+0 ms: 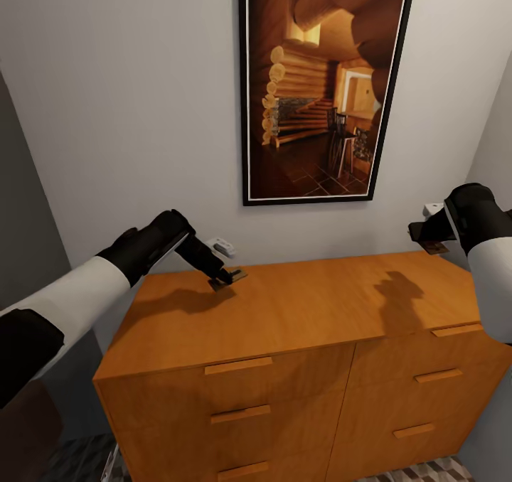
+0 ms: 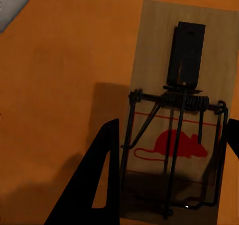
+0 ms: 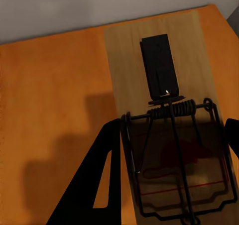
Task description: Take the four mousetraps from the cabinet in the bathroom and place them on the bathroom floor. Make sure all four end up on the same floor surface, and ensure that at least two of them are either under or directly next to the same bathroom sink.
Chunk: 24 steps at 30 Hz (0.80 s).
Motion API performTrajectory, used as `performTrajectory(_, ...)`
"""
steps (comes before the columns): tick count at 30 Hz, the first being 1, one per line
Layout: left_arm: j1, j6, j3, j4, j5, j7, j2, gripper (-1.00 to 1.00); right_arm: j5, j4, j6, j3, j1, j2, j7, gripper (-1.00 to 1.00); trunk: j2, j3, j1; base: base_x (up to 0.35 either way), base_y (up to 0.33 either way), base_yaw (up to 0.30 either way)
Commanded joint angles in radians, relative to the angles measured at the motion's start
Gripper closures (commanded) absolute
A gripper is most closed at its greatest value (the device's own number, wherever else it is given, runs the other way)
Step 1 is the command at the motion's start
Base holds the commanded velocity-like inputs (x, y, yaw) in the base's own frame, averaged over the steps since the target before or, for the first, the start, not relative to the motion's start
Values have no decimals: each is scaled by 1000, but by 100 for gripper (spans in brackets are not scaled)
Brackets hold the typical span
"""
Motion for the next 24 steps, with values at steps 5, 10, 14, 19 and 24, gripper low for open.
performTrajectory(5, -2, 6, -3, -2, 7, 7, 4, 100, 9, -1, 3, -4, -1, 3, 8, 100, -1, -1, 0, -188, 0, 0)
performTrajectory(10, -2, 6, 12, -2, 7, 8, 6, 100, 8, -1, 3, -4, -1, 12, 9, 100, -1, -1, 0, -314, -16, 0)
performTrajectory(14, -2, 6, 38, -3, 6, 8, 3, 100, 7, -1, 3, -4, -1, 14, 9, 100, -1, -1, 0, -327, -67, 0)
performTrajectory(19, -2, 6, 52, -3, 6, 10, 2, 100, 6, -1, 3, -5, -1, 15, 10, 100, -1, -1, 0, -132, -28, 0)
performTrajectory(24, -2, 6, 56, -4, 6, 11, 3, 100, 5, -1, 3, -6, -1, 18, 9, 100, -1, -1, 0, -51, -15, 0)
